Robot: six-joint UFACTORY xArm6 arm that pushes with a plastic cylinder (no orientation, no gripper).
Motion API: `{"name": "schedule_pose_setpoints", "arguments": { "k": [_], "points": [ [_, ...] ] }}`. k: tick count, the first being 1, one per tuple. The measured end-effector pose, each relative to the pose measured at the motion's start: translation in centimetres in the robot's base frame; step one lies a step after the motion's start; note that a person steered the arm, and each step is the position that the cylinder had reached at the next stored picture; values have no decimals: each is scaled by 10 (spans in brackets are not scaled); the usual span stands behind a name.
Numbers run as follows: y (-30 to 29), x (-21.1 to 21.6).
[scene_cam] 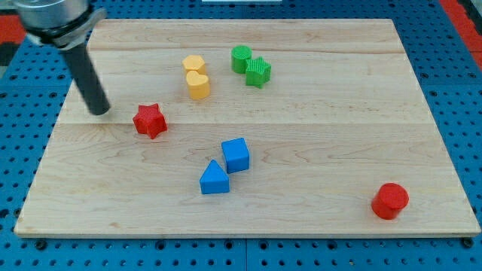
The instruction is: Place the red star to the top right of the blue cube
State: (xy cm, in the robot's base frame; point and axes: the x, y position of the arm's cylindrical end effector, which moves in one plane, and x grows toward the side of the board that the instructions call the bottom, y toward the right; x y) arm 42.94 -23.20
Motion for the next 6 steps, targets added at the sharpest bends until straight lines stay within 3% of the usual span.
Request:
{"name": "schedule_pose_setpoints", "arguments": {
  "k": [1,3,4,5,6],
  "points": [
    [19,37],
    [133,-15],
    [189,-15],
    [198,9],
    [148,22]
  ]
}}
